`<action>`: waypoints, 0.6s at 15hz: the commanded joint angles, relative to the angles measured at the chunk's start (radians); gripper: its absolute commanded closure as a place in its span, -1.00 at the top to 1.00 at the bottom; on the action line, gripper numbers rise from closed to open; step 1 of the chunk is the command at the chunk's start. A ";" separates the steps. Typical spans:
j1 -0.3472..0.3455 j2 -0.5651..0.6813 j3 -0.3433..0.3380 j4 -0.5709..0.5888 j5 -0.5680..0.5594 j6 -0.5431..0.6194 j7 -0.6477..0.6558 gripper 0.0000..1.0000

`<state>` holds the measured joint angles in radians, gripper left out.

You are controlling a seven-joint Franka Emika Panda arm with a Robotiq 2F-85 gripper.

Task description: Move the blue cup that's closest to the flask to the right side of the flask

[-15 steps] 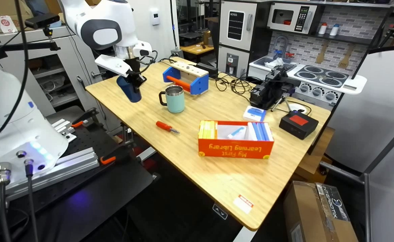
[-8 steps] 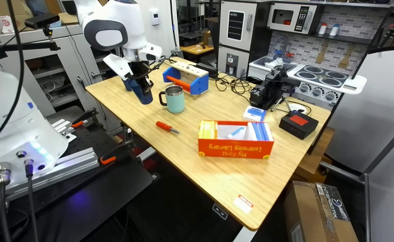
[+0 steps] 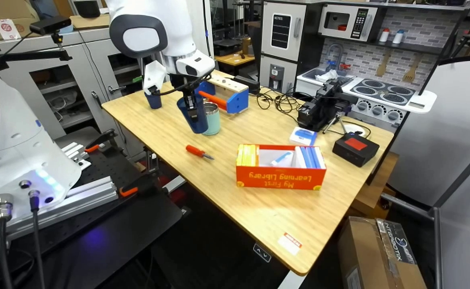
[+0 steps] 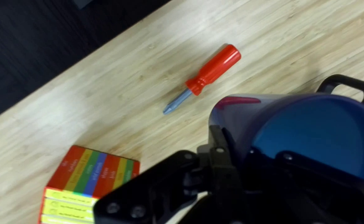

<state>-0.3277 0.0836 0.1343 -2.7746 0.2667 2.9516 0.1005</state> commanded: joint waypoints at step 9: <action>-0.088 0.192 0.014 0.245 0.514 -0.017 -0.166 -0.98</action>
<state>-0.3857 0.2027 0.1276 -2.5917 0.7035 2.9164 -0.0396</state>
